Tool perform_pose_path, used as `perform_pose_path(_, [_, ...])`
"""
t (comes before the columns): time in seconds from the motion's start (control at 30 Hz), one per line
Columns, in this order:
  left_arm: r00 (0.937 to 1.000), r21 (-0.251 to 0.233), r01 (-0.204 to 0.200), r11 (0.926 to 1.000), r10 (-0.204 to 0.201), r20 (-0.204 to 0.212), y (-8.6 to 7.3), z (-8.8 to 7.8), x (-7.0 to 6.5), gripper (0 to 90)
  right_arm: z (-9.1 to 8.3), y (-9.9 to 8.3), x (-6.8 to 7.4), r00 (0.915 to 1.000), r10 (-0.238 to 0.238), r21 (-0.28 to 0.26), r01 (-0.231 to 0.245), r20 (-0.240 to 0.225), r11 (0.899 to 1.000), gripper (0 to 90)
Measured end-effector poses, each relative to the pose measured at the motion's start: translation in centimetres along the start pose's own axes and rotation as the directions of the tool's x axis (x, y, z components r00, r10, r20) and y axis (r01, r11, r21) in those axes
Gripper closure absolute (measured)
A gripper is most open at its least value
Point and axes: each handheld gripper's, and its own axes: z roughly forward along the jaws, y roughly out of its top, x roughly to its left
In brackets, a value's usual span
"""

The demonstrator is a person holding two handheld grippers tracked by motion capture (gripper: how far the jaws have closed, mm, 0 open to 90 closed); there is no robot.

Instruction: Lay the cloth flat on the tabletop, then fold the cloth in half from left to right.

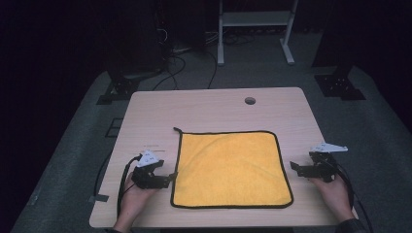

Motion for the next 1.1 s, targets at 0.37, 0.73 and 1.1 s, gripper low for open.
perform_pose_path(0.37, [0.9946, 0.068, 0.025, 0.9973, -0.018, -0.103, 1.4, 3.8, 1.7, 21.5, 1.6, 0.1, -0.3, 0.9977, -0.009, 0.043, 0.006, 0.067, 0.999, 2.3])
perform_pose_path(0.73, [0.9896, 0.089, 0.041, 0.9951, -0.029, -0.141, 1.2, 4.8, 2.1, 21.4, 1.7, -0.3, -1.1, 0.9970, 0.034, 0.033, -0.037, 0.069, 0.999, 1.8])
perform_pose_path(1.1, [0.9978, 0.060, -0.001, 0.9982, 0.005, -0.066, 1.1, 4.6, 1.4, 56.1, 1.7, -0.4, -1.0, 0.9968, 0.039, 0.034, -0.041, 0.070, 0.999, 1.8])
